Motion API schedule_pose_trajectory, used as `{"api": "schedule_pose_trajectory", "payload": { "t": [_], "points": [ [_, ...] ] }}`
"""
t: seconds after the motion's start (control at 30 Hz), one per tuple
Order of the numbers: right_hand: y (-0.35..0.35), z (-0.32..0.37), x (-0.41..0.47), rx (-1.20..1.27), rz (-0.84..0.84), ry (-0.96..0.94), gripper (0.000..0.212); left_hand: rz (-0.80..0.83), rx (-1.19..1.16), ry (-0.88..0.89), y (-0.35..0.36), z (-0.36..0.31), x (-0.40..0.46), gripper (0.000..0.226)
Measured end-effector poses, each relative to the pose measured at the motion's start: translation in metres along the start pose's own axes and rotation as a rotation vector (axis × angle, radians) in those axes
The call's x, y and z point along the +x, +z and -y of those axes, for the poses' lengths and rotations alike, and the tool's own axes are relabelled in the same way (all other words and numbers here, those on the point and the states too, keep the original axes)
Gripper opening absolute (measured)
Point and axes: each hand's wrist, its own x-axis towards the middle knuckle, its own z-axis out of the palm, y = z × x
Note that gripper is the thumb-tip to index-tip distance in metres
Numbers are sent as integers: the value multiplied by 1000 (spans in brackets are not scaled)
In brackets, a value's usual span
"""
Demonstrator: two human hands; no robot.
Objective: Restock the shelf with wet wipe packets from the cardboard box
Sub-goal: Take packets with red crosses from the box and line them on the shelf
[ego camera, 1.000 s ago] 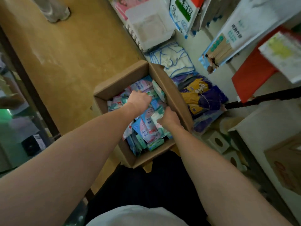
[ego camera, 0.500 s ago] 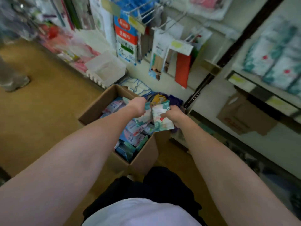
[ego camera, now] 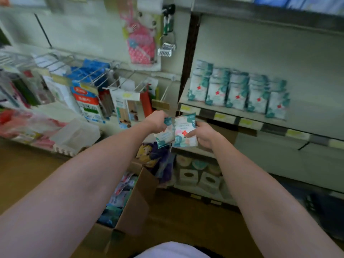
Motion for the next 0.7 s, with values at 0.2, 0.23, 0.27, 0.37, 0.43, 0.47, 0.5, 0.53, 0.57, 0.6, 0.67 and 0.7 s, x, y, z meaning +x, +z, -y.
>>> {"api": "schedule_pose_trajectory", "payload": {
  "t": [0.2,0.23,0.27,0.37,0.43,0.47,0.5,0.53,0.57,0.6,0.67,0.7],
  "points": [
    [-95,19,-11,46,-71,-19,34,-29,80,70,-11,-98,24,35],
    [-110,20,-10,43,-99,-20,33,-33,91,76,-10,-114,29,41],
    [-124,21,-10,46,-119,-20,30,-42,103,83,-7,-129,35,46],
    [-164,22,-8,94,-135,-17,31,-44,106,94,2,-168,53,54],
    [-189,20,-6,90,-117,-24,70,-38,86,84,6,-188,64,56],
    [-199,22,-8,55,-111,-27,81,-39,70,80,8,-197,69,57],
    [-208,24,-10,8,-118,-41,79,-39,56,76,8,-206,74,59],
    [-216,27,-13,-41,-134,-57,71,-40,48,81,9,-213,79,60],
    [-225,29,-12,-100,-171,-74,65,-42,54,84,9,-220,83,60],
    [-233,31,-10,-170,-223,-96,64,-49,70,92,10,-226,87,61],
    [-248,39,-6,-233,-339,-121,71,-45,104,95,9,-237,95,61],
    [-254,41,-2,-232,-385,-128,72,-37,116,93,8,-241,99,61]
  ]
}}
